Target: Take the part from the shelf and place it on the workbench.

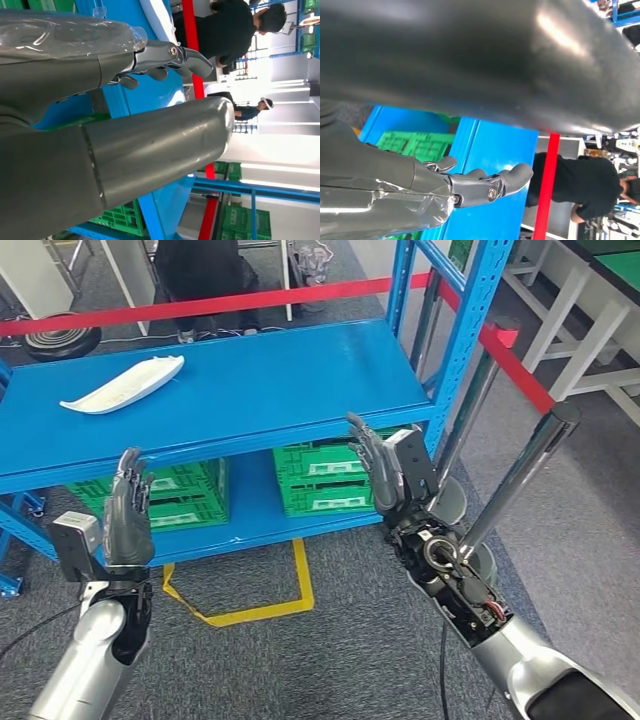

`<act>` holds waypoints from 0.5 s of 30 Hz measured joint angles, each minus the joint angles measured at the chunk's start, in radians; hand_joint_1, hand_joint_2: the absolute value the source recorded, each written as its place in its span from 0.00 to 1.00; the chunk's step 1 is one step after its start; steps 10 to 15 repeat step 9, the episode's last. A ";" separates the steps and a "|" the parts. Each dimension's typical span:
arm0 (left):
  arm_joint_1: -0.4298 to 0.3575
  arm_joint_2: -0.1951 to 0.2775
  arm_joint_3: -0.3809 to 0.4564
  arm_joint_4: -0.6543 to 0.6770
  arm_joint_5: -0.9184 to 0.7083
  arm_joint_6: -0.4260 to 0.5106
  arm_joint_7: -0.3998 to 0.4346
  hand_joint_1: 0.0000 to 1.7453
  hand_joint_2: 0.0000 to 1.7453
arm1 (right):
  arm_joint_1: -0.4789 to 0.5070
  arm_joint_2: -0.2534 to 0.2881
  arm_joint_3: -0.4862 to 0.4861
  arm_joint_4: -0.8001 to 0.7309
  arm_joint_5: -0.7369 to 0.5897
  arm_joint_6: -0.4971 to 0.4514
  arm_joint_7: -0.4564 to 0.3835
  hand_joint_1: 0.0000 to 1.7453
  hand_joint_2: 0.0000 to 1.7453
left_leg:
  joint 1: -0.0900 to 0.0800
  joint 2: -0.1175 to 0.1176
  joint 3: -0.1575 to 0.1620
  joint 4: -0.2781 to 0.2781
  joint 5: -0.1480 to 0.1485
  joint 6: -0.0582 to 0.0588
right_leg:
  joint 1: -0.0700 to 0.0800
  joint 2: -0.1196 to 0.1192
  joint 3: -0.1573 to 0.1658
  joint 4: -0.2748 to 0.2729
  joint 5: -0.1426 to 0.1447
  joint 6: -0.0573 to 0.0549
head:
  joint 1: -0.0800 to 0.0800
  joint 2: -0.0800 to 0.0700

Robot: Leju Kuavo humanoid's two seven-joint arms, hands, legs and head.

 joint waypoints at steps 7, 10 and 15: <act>0.007 0.011 0.002 -0.004 0.005 0.003 0.011 0.00 0.00 | 0.006 0.017 0.023 0.014 0.026 0.008 0.014 0.00 0.00 | -0.005 0.001 -0.004 0.006 0.003 0.006 | 0.006 0.004 0.026 -0.043 -0.001 -0.019 | -0.023 0.000; 0.008 0.013 0.002 -0.007 0.005 0.004 0.014 0.00 0.00 | 0.011 0.023 0.032 0.017 0.032 0.009 0.016 0.00 0.00 | -0.004 0.001 -0.001 0.002 0.004 0.006 | 0.007 0.005 0.026 -0.043 -0.003 -0.023 | -0.031 0.000; 0.008 0.013 0.002 -0.007 0.005 0.004 0.014 0.00 0.00 | 0.011 0.023 0.032 0.017 0.032 0.009 0.016 0.00 0.00 | -0.004 0.001 -0.001 0.002 0.004 0.006 | 0.007 0.005 0.026 -0.043 -0.003 -0.023 | -0.031 0.000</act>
